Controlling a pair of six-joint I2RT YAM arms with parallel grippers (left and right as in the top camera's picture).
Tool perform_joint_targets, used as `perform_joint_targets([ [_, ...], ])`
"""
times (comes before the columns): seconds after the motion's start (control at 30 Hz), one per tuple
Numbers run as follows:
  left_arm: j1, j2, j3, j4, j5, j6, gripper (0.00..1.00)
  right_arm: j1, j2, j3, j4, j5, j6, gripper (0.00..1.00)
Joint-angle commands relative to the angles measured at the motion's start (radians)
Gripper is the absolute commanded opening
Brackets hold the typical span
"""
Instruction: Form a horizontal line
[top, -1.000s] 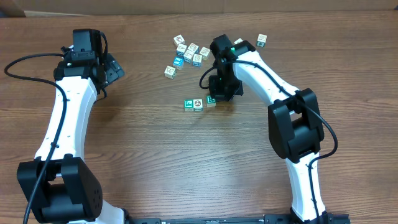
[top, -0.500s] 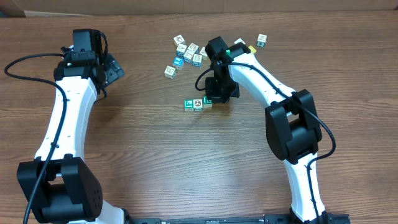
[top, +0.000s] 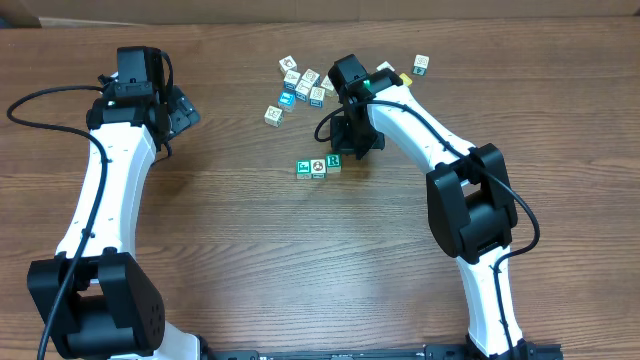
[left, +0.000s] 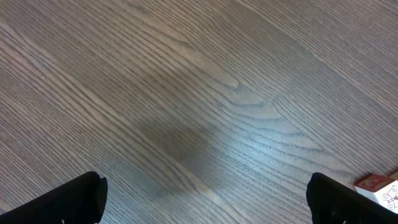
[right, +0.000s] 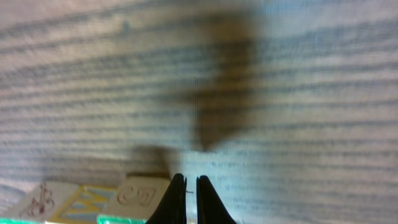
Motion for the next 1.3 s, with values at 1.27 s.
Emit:
perform_joint_targets([
  [1.27,-0.008,-0.003,0.006,0.000,0.003,0.001,1.00,0.040,0.002,0.018,0.042,-0.060,0.003,0.05],
])
